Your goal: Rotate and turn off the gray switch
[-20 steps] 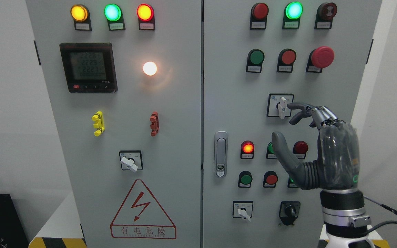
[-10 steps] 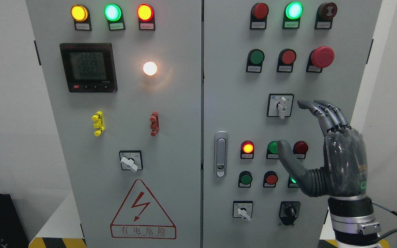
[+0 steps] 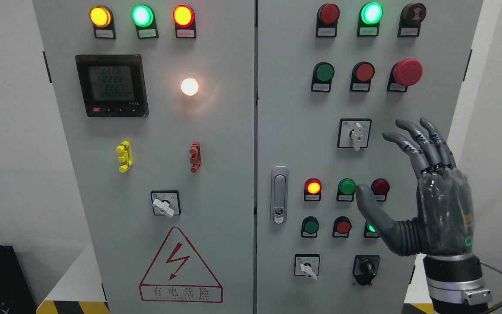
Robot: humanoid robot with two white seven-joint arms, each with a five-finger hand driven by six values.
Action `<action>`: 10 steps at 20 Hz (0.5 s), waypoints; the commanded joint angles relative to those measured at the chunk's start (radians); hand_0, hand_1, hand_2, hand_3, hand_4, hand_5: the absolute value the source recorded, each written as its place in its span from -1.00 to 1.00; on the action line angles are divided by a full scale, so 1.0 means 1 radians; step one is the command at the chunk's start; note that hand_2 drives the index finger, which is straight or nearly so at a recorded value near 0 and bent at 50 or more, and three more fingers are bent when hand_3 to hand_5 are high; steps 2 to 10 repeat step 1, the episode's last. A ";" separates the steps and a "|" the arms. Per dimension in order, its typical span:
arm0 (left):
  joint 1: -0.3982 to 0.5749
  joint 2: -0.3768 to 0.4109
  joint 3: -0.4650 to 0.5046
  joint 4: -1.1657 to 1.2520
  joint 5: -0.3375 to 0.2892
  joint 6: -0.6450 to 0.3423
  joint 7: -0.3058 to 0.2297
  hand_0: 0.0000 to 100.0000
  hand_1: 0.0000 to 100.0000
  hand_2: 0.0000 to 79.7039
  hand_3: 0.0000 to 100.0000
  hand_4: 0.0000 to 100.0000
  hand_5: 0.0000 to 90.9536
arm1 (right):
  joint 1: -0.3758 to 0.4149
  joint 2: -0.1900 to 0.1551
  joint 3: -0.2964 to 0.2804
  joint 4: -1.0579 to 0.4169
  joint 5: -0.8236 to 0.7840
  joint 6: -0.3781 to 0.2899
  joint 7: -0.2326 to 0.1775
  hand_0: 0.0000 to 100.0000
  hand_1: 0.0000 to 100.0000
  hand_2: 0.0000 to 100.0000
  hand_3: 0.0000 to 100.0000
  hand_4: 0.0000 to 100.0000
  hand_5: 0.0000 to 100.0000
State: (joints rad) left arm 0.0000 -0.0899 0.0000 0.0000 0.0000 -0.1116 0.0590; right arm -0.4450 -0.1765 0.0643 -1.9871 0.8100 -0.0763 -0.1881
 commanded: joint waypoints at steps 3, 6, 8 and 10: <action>-0.009 -0.001 0.008 -0.025 0.020 0.000 -0.001 -0.76 -0.22 -1.00 -1.00 -1.00 -1.00 | 0.014 -0.014 -0.011 -0.013 0.000 0.000 -0.007 -0.49 -0.52 -0.59 -0.61 -0.84 -0.94; -0.009 -0.001 0.008 -0.025 0.020 0.000 -0.001 -0.76 -0.22 -1.00 -1.00 -1.00 -1.00 | 0.014 -0.014 -0.011 -0.013 0.000 0.000 -0.007 -0.49 -0.52 -0.59 -0.61 -0.84 -0.94; -0.009 -0.001 0.008 -0.025 0.020 0.000 -0.001 -0.76 -0.22 -1.00 -1.00 -1.00 -1.00 | 0.014 -0.014 -0.011 -0.013 0.000 0.000 -0.007 -0.49 -0.52 -0.59 -0.61 -0.84 -0.94; -0.009 -0.001 0.008 -0.025 0.020 0.000 -0.001 -0.76 -0.22 -1.00 -1.00 -1.00 -1.00 | 0.014 -0.014 -0.011 -0.013 0.000 0.000 -0.007 -0.49 -0.52 -0.59 -0.61 -0.84 -0.94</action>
